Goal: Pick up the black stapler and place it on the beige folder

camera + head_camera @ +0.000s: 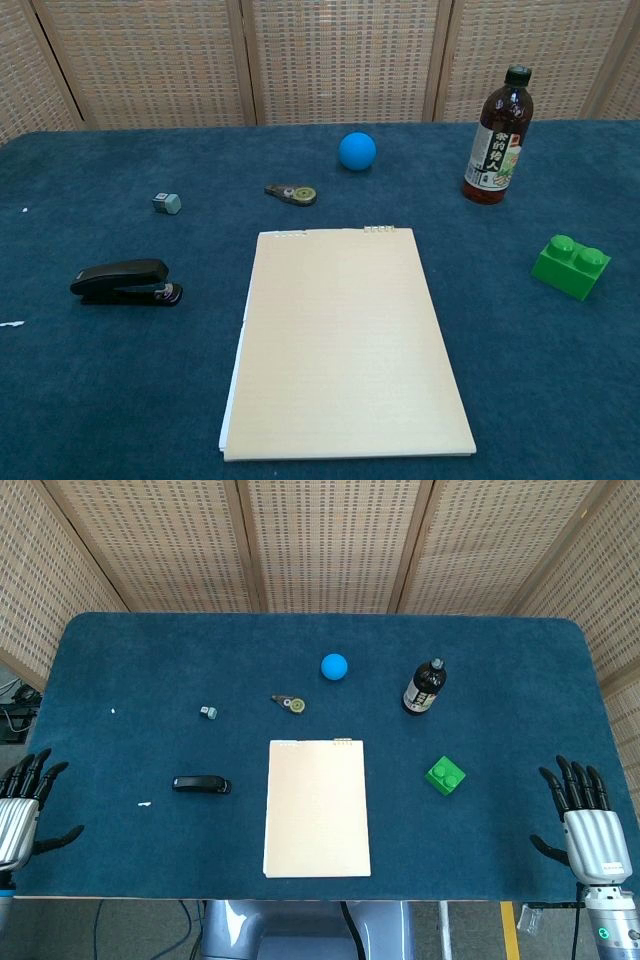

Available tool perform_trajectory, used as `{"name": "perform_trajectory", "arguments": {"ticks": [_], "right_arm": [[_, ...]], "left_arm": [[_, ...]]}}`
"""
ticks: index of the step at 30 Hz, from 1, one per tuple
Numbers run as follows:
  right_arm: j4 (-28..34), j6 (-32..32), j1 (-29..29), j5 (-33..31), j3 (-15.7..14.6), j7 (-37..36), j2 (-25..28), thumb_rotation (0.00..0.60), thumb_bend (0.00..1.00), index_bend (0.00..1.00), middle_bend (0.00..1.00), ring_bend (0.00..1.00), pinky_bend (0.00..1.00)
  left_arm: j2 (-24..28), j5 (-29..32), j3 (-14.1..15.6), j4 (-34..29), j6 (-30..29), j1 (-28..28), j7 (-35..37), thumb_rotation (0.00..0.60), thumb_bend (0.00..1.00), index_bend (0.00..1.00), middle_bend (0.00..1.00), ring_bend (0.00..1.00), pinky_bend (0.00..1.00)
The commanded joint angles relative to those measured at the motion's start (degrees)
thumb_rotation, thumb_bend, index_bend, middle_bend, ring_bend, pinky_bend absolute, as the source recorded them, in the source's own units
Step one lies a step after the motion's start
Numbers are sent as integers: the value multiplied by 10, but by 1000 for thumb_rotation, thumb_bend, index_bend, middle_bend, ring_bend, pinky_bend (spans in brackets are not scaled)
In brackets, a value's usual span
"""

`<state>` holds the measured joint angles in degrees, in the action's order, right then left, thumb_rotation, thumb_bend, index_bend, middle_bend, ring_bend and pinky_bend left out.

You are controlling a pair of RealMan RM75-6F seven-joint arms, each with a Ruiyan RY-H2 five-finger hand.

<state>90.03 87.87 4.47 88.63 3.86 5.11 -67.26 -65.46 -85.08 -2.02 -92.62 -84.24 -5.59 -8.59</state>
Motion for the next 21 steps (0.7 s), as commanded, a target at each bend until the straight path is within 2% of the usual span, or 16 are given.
{"name": "perform_trajectory", "arguments": {"ticks": [1,21], "right_arm": [[1,-3,1,-1,-1,0,1,600,135,27,0,0,0],[-2,-17,4,-5,-4,2,1,600,136,63,0,0,0]], "left_arm": [[2,3,1,-5,2,-1,-4,600,130,0,0,0,0],[3,19,0,-10,16,-4,-13,600,136,0,0,0,0]]}}
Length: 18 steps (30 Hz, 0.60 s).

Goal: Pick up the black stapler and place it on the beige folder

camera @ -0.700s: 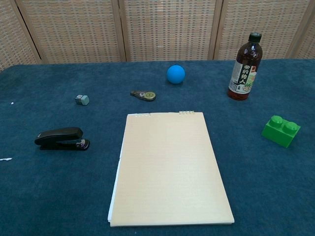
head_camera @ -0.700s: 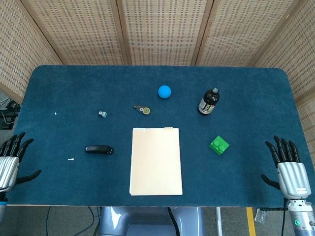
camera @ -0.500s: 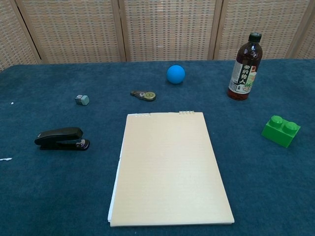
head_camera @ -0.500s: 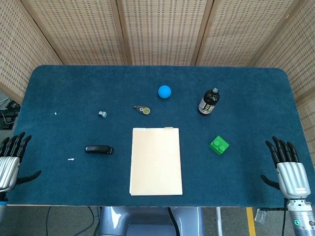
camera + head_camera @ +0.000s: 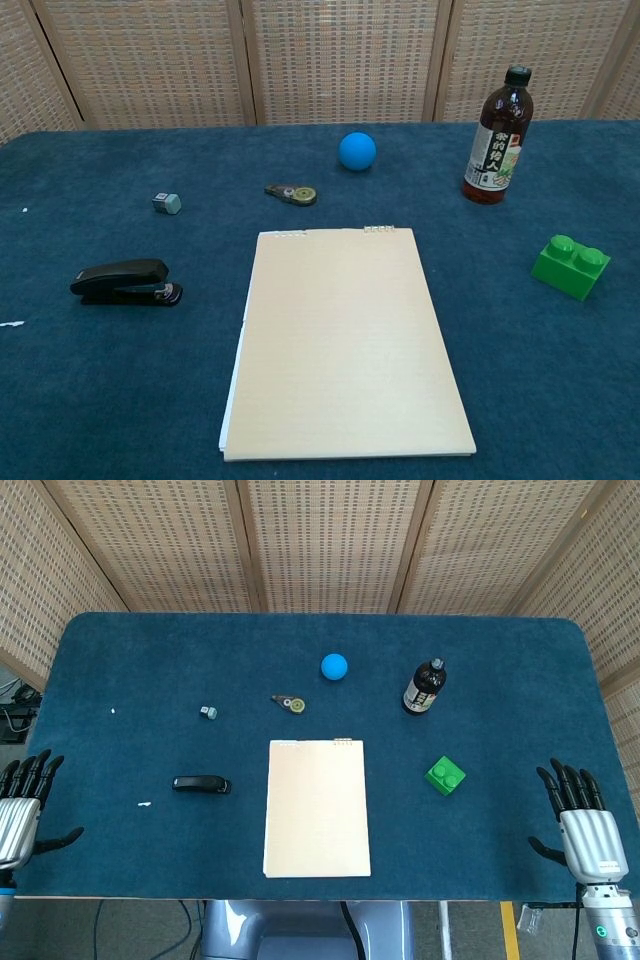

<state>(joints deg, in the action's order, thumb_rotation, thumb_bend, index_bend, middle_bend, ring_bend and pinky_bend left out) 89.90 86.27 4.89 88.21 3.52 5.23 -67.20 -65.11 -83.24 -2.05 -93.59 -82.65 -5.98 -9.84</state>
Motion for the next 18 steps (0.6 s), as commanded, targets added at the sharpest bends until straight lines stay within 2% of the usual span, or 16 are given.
{"name": "perform_trajectory", "arguments": {"ticks": [1,11,18], "right_arm": [[0,-2,0,-1,-1,2,1,600,135,67,0,0,0],[4,-4,0,1,-4,-1,5,600,135,76,0,0,0],[7,-11,0,-6,-3,-3,8,600,135,85,0,0,0]], "left_arm": [[0,0,0,0,0,0,0,600,137,0,0,0,0],[-5,5,-2,-2,8,-5,-10,600,138,0,0,0,0],[-25,37,-23,8,74,-51,-40,600,142,28,0,0,5]]}}
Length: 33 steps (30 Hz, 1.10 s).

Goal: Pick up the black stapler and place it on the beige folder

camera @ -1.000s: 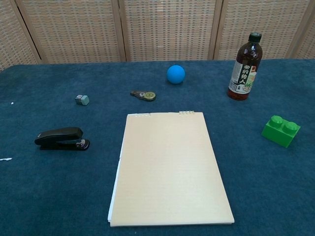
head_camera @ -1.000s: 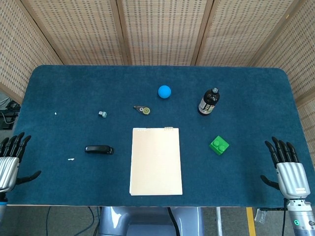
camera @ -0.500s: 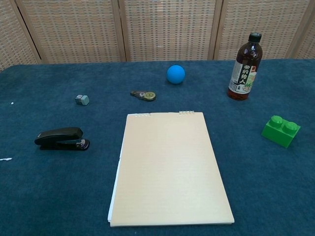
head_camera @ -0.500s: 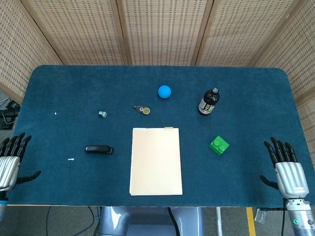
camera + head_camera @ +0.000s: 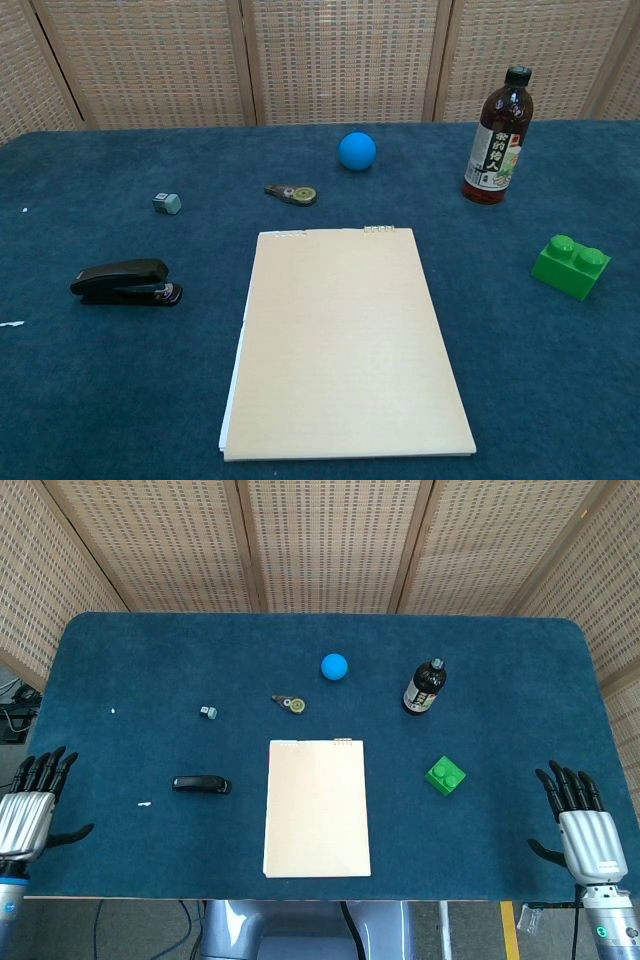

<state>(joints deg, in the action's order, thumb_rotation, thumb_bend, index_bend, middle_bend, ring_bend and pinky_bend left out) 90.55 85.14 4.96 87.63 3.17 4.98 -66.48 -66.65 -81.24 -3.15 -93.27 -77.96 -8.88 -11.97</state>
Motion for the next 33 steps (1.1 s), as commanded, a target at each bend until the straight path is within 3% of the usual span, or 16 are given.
{"name": "perform_trajectory", "arguments": {"ticks": [1,4,8,17,33], "right_arm": [[1,2,0,1,0,-2,1,600,136,88,0,0,0],[2,6,-1,3,1,-5,3,600,135,95,0,0,0],[1,7,-1,2,2,-12,4,600,135,102,0,0,0],[1,6,-1,0,4,-22,7,600,135,111,0,0,0],[-1,1,0,-6,6,-43,12,600,135,115,0,0,0]], "left_arm": [[-15,24,-19,7,41,-34,-28,600,146,54,0,0,26],[-34,46,-37,17,71,-63,-48,600,158,130,0,12,133],[-57,62,-51,33,94,-90,-62,600,167,229,38,125,249],[-92,123,-61,34,164,-146,-128,600,204,301,105,172,264],[-181,198,-50,50,195,-210,-239,600,217,327,123,184,277]]}}
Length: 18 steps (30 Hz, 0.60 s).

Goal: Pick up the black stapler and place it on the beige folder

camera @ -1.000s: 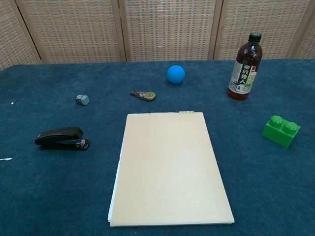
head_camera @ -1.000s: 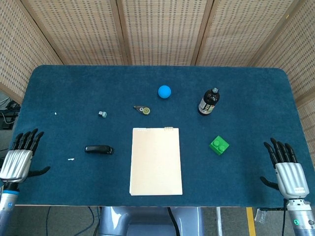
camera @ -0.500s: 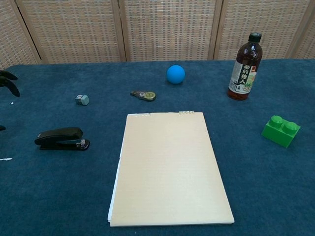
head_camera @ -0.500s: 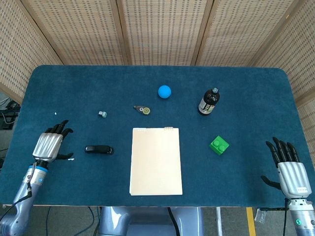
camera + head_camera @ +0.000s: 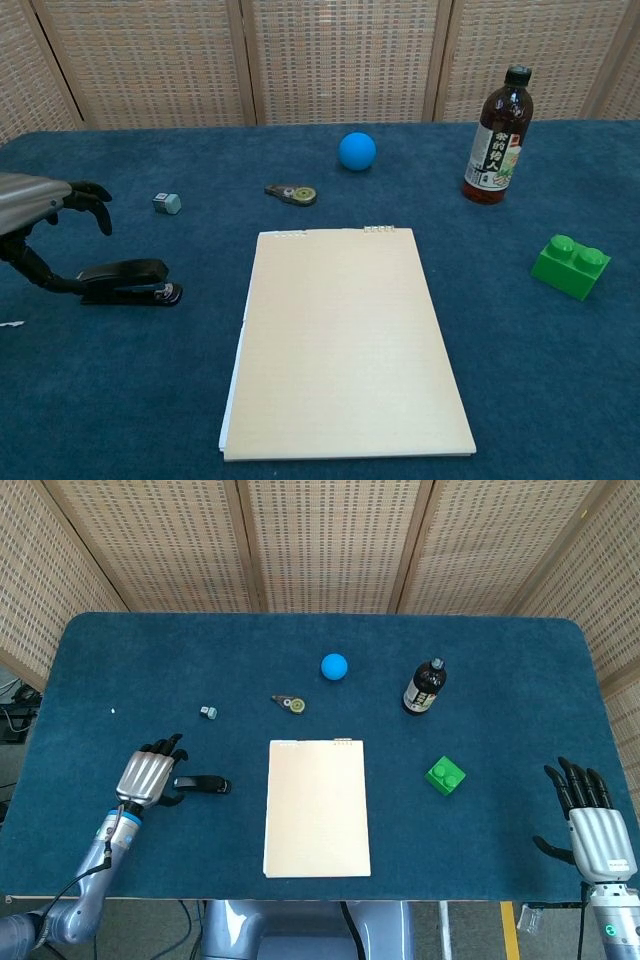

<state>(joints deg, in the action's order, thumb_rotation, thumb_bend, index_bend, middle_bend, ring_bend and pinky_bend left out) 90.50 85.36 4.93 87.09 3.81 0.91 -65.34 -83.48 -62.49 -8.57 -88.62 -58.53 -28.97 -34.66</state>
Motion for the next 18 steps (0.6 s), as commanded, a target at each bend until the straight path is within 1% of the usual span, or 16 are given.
{"name": "perform_trajectory", "arguments": {"ticks": [1,3,6,8,9,10,11,13,14,16,18], "right_arm": [[0,-2,1,-1,0,-4,1,600,135,116,0,0,0],[1,0,0,3,-1,-6,2,600,135,117,0,0,0],[1,1,0,5,-2,-6,2,600,135,117,0,0,0],[1,2,0,6,-2,-8,2,600,135,117,0,0,0],[0,2,0,6,-2,-11,2,600,135,117,0,0,0],[-1,2,0,7,-2,-12,2,600,135,118,0,0,0],[-2,2,0,7,-2,-13,2,600,135,119,0,0,0],[-3,3,1,7,-1,-15,1,600,135,122,0,0,0],[-3,3,1,7,-1,-16,1,600,135,123,0,0,0],[-5,3,1,6,-1,-18,0,600,136,123,0,0,0],[-5,2,1,6,-1,-18,0,600,136,123,0,0,0]], "left_arm": [[-18,14,5,5,2,-12,-16,600,217,329,124,184,277],[-41,31,7,22,10,-25,-35,600,217,332,125,184,277],[-60,45,7,33,11,-36,-49,600,221,348,135,191,288],[-74,47,9,42,9,-42,-57,600,267,392,169,220,319],[-82,47,10,48,5,-46,-61,600,299,422,193,241,337],[-90,43,10,54,-1,-48,-64,600,360,485,247,289,374],[-98,35,11,61,-12,-48,-64,600,428,571,324,358,424],[-114,10,14,76,-35,-48,-58,600,529,711,454,472,506],[-124,-14,17,85,-51,-47,-49,600,560,761,502,516,537],[-132,-49,21,95,-69,-49,-32,600,571,796,535,547,559],[-132,-68,24,95,-74,-53,-25,600,571,802,540,553,564]]}}
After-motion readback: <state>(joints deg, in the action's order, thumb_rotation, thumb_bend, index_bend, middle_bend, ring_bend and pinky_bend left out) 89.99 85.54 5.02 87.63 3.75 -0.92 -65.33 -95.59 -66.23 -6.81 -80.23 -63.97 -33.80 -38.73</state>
